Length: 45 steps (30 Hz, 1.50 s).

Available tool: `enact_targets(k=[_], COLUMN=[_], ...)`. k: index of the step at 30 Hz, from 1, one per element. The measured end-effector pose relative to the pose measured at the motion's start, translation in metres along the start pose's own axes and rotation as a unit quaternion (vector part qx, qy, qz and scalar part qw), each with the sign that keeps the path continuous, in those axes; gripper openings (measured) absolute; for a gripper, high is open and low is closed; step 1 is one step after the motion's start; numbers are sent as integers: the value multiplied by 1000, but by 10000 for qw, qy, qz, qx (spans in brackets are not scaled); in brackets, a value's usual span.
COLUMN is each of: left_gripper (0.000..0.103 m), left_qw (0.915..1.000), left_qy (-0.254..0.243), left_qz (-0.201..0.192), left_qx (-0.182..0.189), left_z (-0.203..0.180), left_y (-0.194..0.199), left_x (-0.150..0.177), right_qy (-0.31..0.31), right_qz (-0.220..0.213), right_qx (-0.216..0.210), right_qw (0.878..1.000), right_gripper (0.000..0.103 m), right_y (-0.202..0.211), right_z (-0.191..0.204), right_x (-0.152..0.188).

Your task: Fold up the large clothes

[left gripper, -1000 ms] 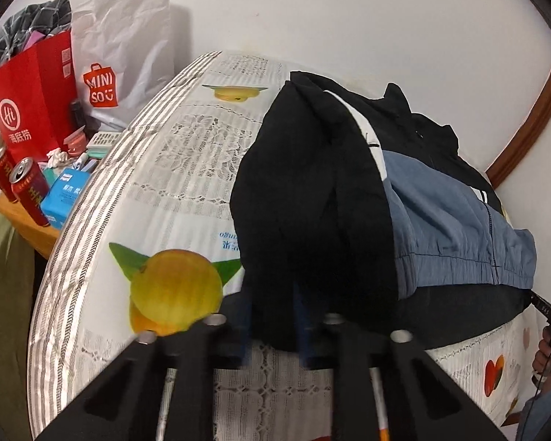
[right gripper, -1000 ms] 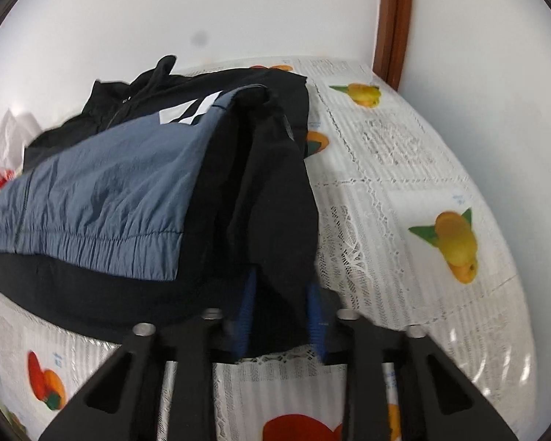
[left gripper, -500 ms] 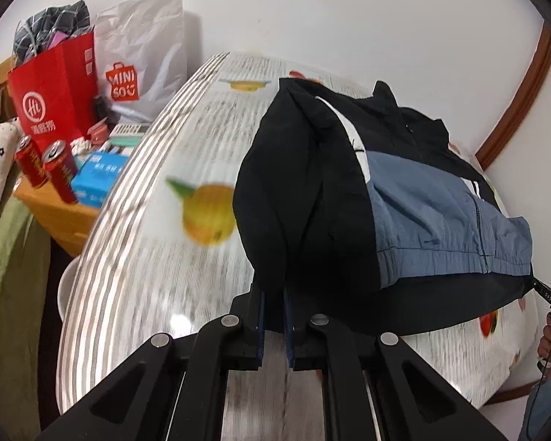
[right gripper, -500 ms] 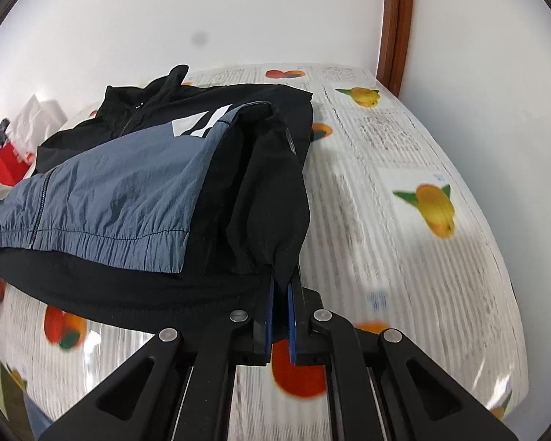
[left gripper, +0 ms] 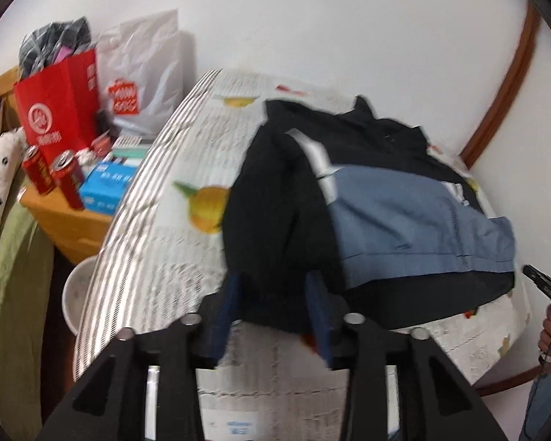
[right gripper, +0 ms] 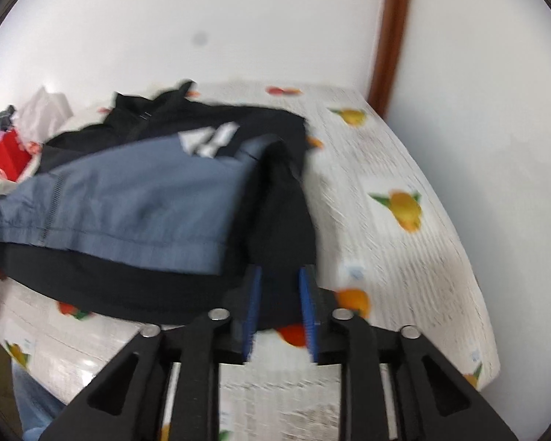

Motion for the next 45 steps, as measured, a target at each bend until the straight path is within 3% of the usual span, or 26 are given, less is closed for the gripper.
enact_targets(k=[1,3,6,9,13,14,16,17,18,20,22,26,32,39,45], left_gripper=[42,45,48,49,49,49,47,47,43,27,22,19,19,19,22], left_qw=[10000,9997,9994,9993,9984,9979,9970,9965,9964,9963,9966,9966,9957,9968,9979], left_qy=[-26,-63,-48,1,104,125,187,222,227,182,82,-124,5,-27,13], left_qz=[-38,-70,27,142,344,417,523,567,569,531,420,75,-293,-251,59], left_qx=[56,217,351,336,431,471,533,575,586,654,702,807,880,759,645], left_z=[-4,-14,-25,-29,-30,-30,-31,-32,-33,-39,-45,-56,-60,-63,-61], left_y=[0,-3,-16,-32,-48,-53,-59,-62,-63,-61,-56,-43,-46,-86,-133], left_x=[-2,-7,-10,-12,-10,-9,-7,-6,-6,-7,-12,-33,-68,-96,-103], right_qy=[13,36,48,-12,-99,-99,-149,-215,-248,-180,-260,-704,-978,-989,-1030], right_qz=[-37,-105,-128,-144,26,75,135,138,123,40,-163,-652,-1034,-1110,-820], right_qx=[-77,-262,-321,-17,28,55,54,11,-9,-8,-96,-440,-526,-435,-276], right_qw=[10000,9996,9994,9999,9999,9999,9998,9997,9996,9998,9995,9944,9884,9879,9909], right_gripper=[40,45,46,46,46,45,29,27,21,15,10,9,8,8,8], right_y=[0,0,-12,-27,-45,-50,-56,-58,-59,-58,-50,-28,-22,-51,-102], right_z=[6,20,35,38,38,37,38,38,39,42,41,27,18,17,13], right_x=[-3,-7,-11,-15,-18,-18,-16,-15,-13,-12,-15,-39,-83,-110,-113])
Point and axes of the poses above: each gripper's, at about its wrist camera, not at the fingertips, and y roughly against the way its jaws point, z to its left, x to its underside, the point moved 2 cm from there along -y, roughly the way its jaws point, and after that the axes turned 7 degrees about -z, right-handed, at the moved point
